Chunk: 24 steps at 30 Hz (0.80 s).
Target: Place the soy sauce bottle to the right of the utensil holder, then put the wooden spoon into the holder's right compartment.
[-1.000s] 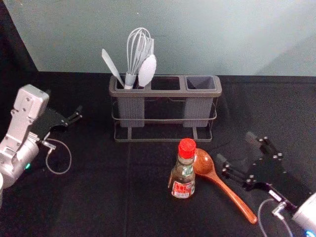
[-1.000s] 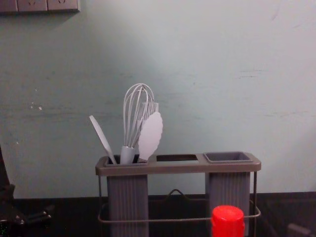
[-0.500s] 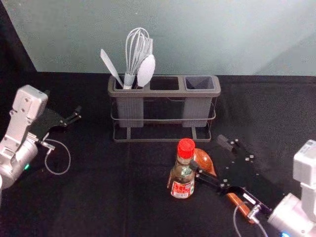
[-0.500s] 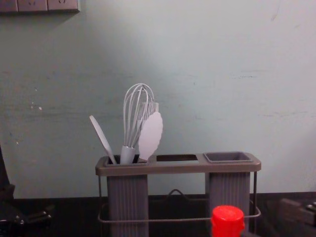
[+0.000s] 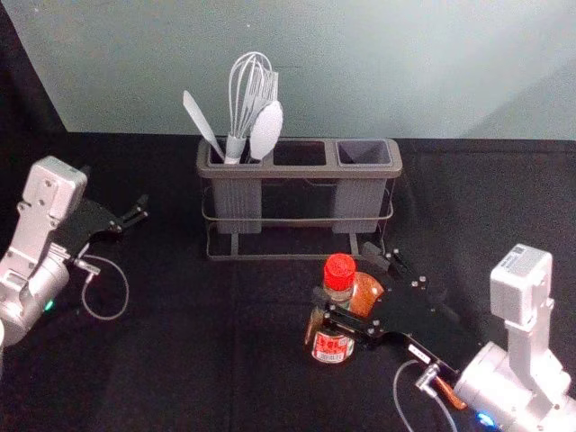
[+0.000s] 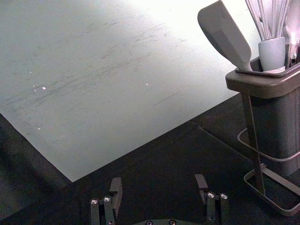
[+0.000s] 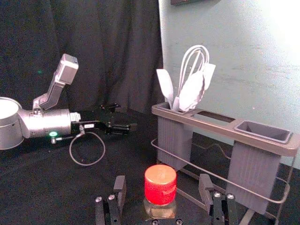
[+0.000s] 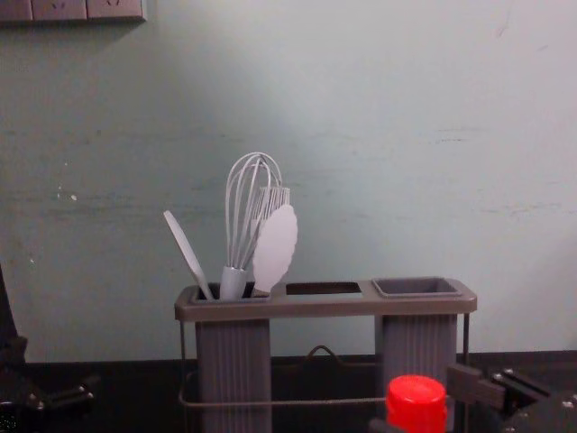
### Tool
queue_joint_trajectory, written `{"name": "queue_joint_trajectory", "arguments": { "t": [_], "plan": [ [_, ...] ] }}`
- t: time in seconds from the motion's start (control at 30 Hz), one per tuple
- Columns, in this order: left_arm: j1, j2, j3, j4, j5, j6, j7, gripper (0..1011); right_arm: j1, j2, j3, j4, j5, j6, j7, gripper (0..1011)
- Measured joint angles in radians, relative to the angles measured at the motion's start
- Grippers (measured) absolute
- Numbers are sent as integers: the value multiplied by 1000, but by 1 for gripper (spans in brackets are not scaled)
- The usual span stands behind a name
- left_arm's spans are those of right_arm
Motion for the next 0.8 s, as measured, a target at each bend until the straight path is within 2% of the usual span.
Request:
{"name": "queue_joint_trajectory", "arguments": {
  "t": [0.37,0.47,0.8],
  "plan": [
    [0,0,0,0,0,0,0,1011,29,-55,1,33,-20,20,16,1002],
    [0,0,0,0,0,0,0,1011,31,-64,5,36,-24,28,22,964],
    [0,0,0,0,0,0,0,1011,29,-85,24,35,-38,51,41,696]
  ]
}}
